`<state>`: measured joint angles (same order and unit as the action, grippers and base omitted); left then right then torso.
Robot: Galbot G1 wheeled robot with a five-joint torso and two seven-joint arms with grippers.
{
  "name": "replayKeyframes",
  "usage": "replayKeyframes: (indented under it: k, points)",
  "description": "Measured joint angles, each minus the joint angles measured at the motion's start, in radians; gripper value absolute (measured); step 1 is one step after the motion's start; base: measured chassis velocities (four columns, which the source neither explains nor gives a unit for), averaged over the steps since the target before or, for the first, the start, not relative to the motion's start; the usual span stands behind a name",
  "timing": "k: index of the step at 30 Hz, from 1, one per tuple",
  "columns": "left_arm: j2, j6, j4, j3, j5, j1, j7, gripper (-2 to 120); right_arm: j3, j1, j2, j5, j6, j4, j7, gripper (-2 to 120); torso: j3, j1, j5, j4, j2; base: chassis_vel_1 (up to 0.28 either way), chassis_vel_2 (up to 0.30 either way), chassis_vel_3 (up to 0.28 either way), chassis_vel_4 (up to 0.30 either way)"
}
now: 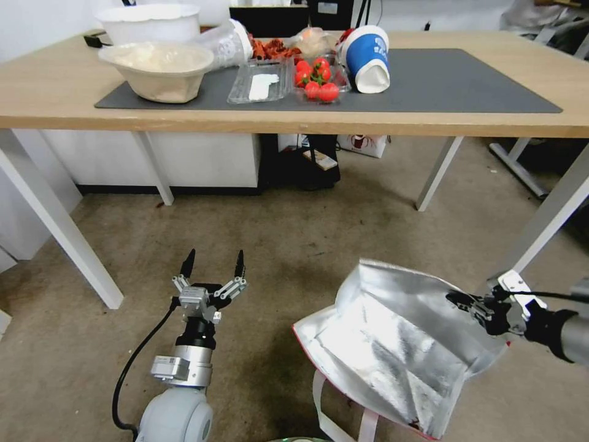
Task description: Pick up the food delivery bag from the floor and place it on the table.
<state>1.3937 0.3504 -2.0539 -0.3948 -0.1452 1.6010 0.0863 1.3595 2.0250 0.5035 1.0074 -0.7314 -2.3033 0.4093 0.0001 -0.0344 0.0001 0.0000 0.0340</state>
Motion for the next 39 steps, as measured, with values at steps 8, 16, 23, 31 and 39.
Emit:
replayKeyframes:
  k: [8,16,23,31,39]
  points:
    - [0.001,0.001,-0.014,-0.007,0.001,0.005,0.002,100,0.090,-0.011,-0.119,0.160,0.002,0.032,0.090,0,0.000,0.000,-0.0001,0.0000,0.000,0.000,0.000,0.000,0.000]
    - [0.009,-0.002,-0.031,-0.018,0.001,0.006,0.002,100,0.145,-0.015,-0.172,0.332,-0.001,0.003,0.132,0,0.000,0.000,-0.0002,0.0001,0.000,0.000,0.000,0.000,0.000]
    - [0.023,-0.003,-0.034,-0.020,0.006,0.009,0.000,100,0.158,-0.015,-0.155,0.431,-0.002,-0.055,0.112,0,0.000,0.000,-0.0002,0.0000,0.000,0.000,0.000,0.000,0.000]
    - [0.041,-0.003,-0.042,-0.021,0.012,0.009,-0.001,100,0.140,-0.012,-0.105,0.445,-0.003,-0.087,0.117,0,0.000,0.000,-0.0001,0.0000,0.000,0.000,0.000,0.000,0.000]
    - [0.052,-0.001,-0.046,-0.029,0.022,0.015,-0.006,100,0.127,-0.016,-0.086,0.427,-0.003,-0.084,0.137,0,0.000,0.000,-0.0001,0.0001,0.000,0.000,0.000,0.000,0.000]
